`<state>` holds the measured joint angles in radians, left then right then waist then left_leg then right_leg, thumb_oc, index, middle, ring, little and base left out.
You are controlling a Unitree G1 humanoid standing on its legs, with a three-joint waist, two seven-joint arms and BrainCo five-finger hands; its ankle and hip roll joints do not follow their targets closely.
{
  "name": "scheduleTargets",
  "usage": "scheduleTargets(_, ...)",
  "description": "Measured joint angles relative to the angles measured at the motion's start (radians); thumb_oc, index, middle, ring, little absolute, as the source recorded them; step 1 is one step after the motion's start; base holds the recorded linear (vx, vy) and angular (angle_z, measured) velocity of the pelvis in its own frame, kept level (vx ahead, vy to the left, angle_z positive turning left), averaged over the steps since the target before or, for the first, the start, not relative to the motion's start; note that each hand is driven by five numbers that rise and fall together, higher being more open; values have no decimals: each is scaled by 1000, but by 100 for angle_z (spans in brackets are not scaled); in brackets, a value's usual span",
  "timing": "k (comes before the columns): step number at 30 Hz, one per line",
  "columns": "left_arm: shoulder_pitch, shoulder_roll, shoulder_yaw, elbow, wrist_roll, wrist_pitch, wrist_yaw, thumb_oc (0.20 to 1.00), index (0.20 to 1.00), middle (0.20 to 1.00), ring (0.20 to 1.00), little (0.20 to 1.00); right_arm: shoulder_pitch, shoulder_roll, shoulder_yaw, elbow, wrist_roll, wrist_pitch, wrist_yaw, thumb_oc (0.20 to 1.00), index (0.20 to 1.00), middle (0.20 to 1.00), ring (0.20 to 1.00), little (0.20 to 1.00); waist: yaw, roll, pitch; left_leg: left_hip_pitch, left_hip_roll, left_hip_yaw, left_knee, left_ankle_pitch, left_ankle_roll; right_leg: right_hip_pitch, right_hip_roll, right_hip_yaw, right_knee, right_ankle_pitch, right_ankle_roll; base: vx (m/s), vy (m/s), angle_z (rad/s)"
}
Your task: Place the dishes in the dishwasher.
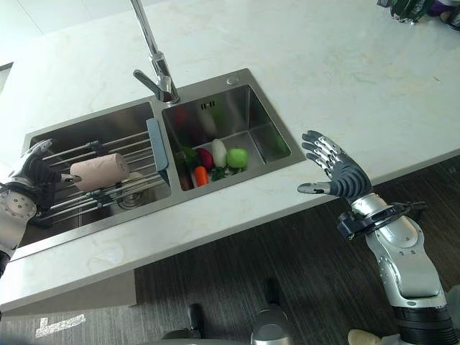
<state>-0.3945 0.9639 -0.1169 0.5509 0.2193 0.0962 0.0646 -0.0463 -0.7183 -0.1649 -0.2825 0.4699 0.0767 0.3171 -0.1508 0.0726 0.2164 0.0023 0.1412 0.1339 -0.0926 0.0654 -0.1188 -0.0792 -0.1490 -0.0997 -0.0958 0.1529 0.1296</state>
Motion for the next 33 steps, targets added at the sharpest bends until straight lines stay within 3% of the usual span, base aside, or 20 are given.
scheduleTargets(4, -11, 14, -47, 59, 39, -42, -71, 1000, 1000, 1000, 1000, 1000, -17, -44, 15, 1, 0, 0, 0, 1000, 1000, 1000, 1000, 1000, -6, 3, 1, -3, -2, 4, 0, 0, 0, -6, 0, 4, 0, 0, 0, -32, 36, -3)
scheduleTargets(14, -165, 21, -120, 158, 42, -101, -81, 1000, 1000, 1000, 1000, 1000, -67, -75, 45, 1, 1, 0, -9, 1000, 1000, 1000, 1000, 1000, -15, 10, 27, -29, -2, 7, 0, 2, -1, -33, 2, 7, 2, 5, -2, -43, 17, -1)
scheduleTargets(33, -254, 25, -168, 216, 48, -94, -90, 1000, 1000, 1000, 1000, 1000, -149, -88, 79, 31, -39, 0, -43, 1000, 1000, 1000, 1000, 1000, -35, -5, 120, -76, -4, 12, 6, 11, -1, -84, 4, 14, 5, 16, -5, -25, 8, 0)
